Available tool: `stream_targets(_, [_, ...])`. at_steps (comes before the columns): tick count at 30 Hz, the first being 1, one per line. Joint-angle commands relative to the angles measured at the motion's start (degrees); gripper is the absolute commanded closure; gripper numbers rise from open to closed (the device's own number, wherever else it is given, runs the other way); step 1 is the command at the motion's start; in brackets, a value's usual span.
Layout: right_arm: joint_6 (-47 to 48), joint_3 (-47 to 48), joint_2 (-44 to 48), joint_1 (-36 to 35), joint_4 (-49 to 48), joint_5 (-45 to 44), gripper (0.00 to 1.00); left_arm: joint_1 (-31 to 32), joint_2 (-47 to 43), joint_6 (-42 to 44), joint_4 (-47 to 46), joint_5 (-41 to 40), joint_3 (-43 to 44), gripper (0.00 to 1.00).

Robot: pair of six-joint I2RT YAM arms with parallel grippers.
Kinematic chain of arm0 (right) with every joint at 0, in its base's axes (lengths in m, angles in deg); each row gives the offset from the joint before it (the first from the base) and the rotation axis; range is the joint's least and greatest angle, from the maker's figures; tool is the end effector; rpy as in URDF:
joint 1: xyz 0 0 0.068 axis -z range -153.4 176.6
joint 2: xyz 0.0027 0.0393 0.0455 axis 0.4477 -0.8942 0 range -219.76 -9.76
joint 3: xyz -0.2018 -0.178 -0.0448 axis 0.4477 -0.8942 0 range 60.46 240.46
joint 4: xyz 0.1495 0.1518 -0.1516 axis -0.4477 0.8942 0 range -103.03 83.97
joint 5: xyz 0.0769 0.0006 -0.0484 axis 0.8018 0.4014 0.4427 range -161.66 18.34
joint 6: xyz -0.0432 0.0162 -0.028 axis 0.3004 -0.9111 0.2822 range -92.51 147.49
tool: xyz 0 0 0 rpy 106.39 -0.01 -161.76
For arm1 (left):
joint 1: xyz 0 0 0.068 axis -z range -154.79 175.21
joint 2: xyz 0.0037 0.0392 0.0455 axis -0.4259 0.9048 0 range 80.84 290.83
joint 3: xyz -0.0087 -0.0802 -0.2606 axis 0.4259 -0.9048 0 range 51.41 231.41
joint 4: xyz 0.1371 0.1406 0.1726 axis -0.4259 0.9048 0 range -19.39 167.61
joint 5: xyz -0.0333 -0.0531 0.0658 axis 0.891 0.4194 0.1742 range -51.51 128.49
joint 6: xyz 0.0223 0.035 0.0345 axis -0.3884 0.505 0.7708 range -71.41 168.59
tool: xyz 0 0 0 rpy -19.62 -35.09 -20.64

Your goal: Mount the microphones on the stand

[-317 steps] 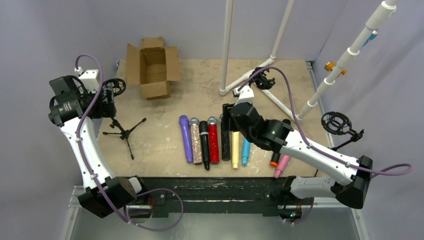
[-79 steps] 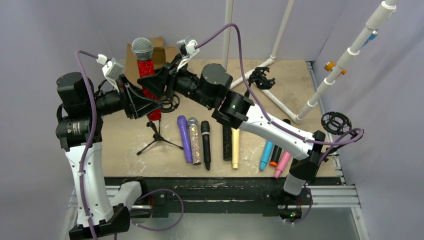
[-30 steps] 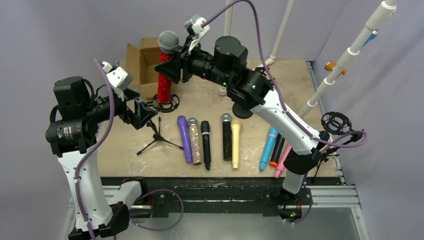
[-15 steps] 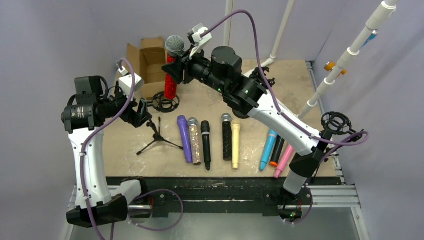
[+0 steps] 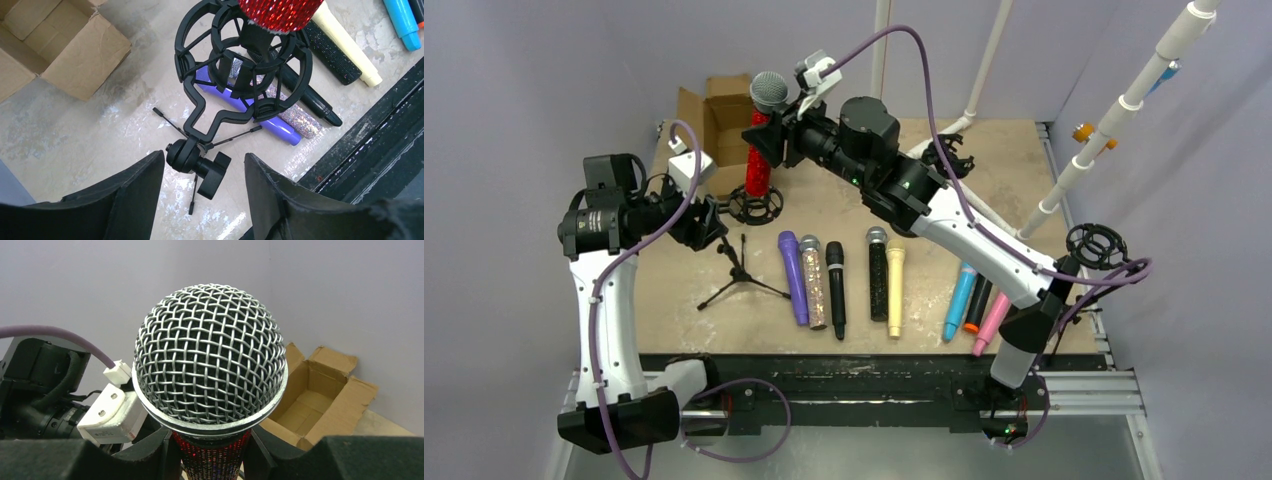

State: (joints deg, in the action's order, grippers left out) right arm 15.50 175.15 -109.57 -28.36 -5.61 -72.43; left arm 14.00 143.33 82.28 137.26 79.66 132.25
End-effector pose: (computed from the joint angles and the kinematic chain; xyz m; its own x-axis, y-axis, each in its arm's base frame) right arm 0.2272 0.3231 0.5087 -0.0955 0.2257 -0.9695 -0.8088 0.5502 0.2078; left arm 0.1799 0.0118 0.4063 -0.4524 0.3360 -0.8261 0.6419 0.7657 -0.0401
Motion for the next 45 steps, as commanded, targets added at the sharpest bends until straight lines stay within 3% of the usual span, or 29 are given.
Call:
stream_targets(1, [-0.6,-0.6,-0.7,0.0,-4.3,-1.4,1.0,0.1,0.5,0.9,-3.6,2.7,-0.2,0.44])
stream_targets(14, [-0.2,-3.7,-1.5,0.0,-5.5,-3.2,1.0,0.1,0.2,2.2,-3.2,4.2,-1.6,0.74])
stream_targets(27, [2.1,-8.3,1.1,-2.2,-5.2,-6.7,1.0,0.1,0.4,3.2,-3.4,2.7,-3.8,0.88])
stream_targets(37, [0.6,-12.3,4.4,-2.9,-6.1,-10.0,1.0,0.2,0.3,4.7,-2.2,0.8,-4.5,0.92])
stream_targets(45, [-1.9,-9.1,1.1,-5.6,-2.4,-19.2,1.0,0.3,-0.1,4.8,-1.8,0.9,-5.2,0.94])
